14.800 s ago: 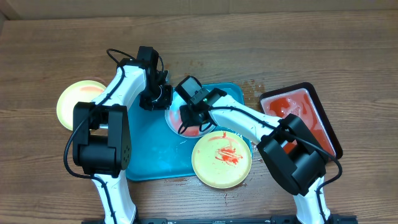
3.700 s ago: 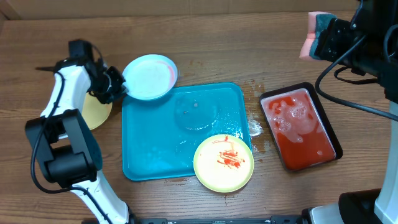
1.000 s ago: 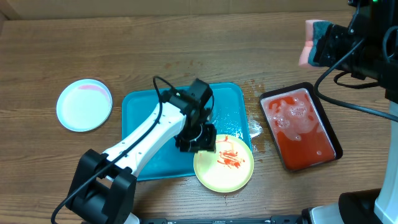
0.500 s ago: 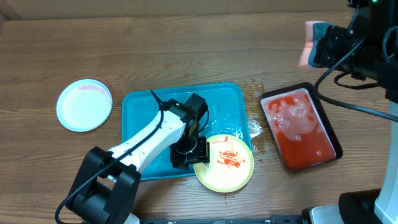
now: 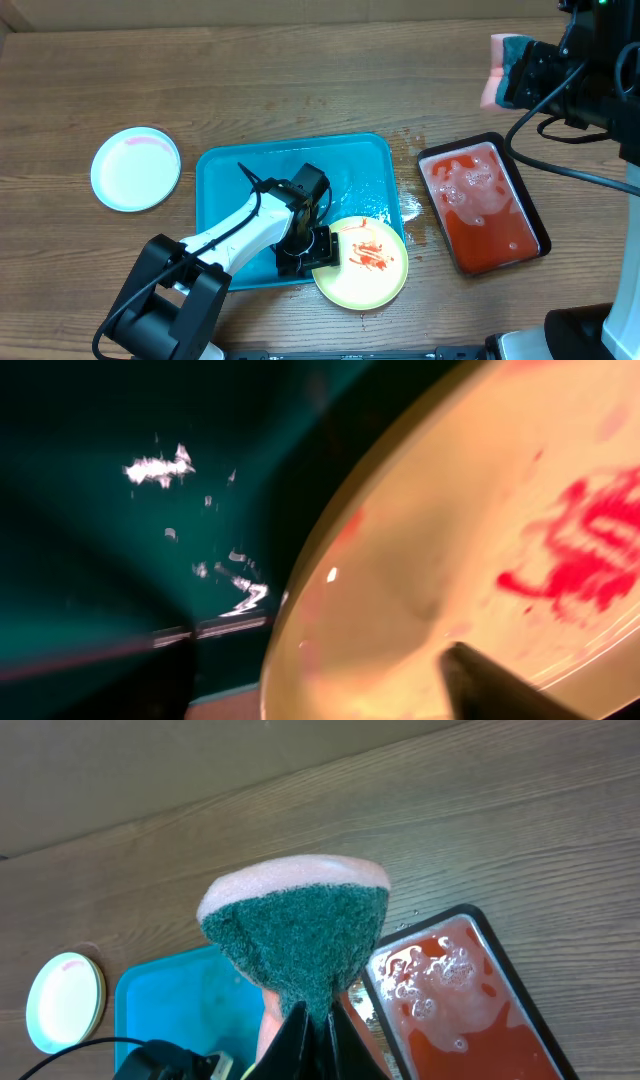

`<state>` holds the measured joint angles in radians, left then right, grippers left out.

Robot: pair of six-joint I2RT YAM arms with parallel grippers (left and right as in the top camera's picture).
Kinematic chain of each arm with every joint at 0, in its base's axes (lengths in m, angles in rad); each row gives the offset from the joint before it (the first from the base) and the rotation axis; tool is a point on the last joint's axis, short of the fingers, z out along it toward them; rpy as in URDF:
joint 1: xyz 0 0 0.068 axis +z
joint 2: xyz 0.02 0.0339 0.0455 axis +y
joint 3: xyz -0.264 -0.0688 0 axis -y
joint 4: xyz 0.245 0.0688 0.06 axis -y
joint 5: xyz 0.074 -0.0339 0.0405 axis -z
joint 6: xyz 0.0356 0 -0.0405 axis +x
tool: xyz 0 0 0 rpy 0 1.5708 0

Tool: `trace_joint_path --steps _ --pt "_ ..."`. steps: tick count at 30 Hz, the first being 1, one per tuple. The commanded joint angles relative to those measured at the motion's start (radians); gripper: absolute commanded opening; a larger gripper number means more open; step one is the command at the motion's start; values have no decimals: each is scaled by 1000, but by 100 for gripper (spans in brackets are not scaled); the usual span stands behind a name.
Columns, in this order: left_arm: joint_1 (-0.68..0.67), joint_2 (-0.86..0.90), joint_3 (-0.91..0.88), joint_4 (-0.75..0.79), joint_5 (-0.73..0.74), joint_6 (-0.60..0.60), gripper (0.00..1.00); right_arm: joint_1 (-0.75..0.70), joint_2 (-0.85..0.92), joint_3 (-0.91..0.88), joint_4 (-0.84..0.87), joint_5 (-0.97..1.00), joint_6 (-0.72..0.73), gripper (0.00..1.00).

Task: Clean dirty plates on tray and stack at the side
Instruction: 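Grip the yellow plate rim and pull it left on the tray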

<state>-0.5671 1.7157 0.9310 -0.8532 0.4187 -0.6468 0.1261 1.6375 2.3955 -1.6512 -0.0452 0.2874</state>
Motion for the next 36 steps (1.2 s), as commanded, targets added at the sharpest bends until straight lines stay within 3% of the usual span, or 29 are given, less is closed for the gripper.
trace_joint_path --steps 1,9,10,11,12,15,19,21,31,36 --pt "-1 -3 -23 -2 36 16 100 -3 1 13 3 -3 -8 4" --pt "4 -3 -23 31 81 41 100 -3 1 13 -1 -3 -8 4" --pt "7 -3 -23 31 85 42 94 -3 1 13 -1 -3 -8 4" --pt "8 -3 -23 31 85 45 78 -3 1 13 0 -3 -8 4" --pt "10 -3 -23 31 89 44 54 -3 1 13 0 -3 -8 4" --pt "17 -3 -23 21 89 40 27 -3 1 13 0 -3 -8 4" --pt "32 -3 -23 18 83 26 22 -3 1 13 0 -3 -8 4" --pt "43 -3 -23 16 63 14 4 -3 1 13 0 -3 -8 4" --pt "222 -3 -23 34 -226 63 4 -3 2 13 6 -3 -8 4" --pt "362 -3 -17 134 -244 151 5 -3 26 7 7 -26 -9 4"
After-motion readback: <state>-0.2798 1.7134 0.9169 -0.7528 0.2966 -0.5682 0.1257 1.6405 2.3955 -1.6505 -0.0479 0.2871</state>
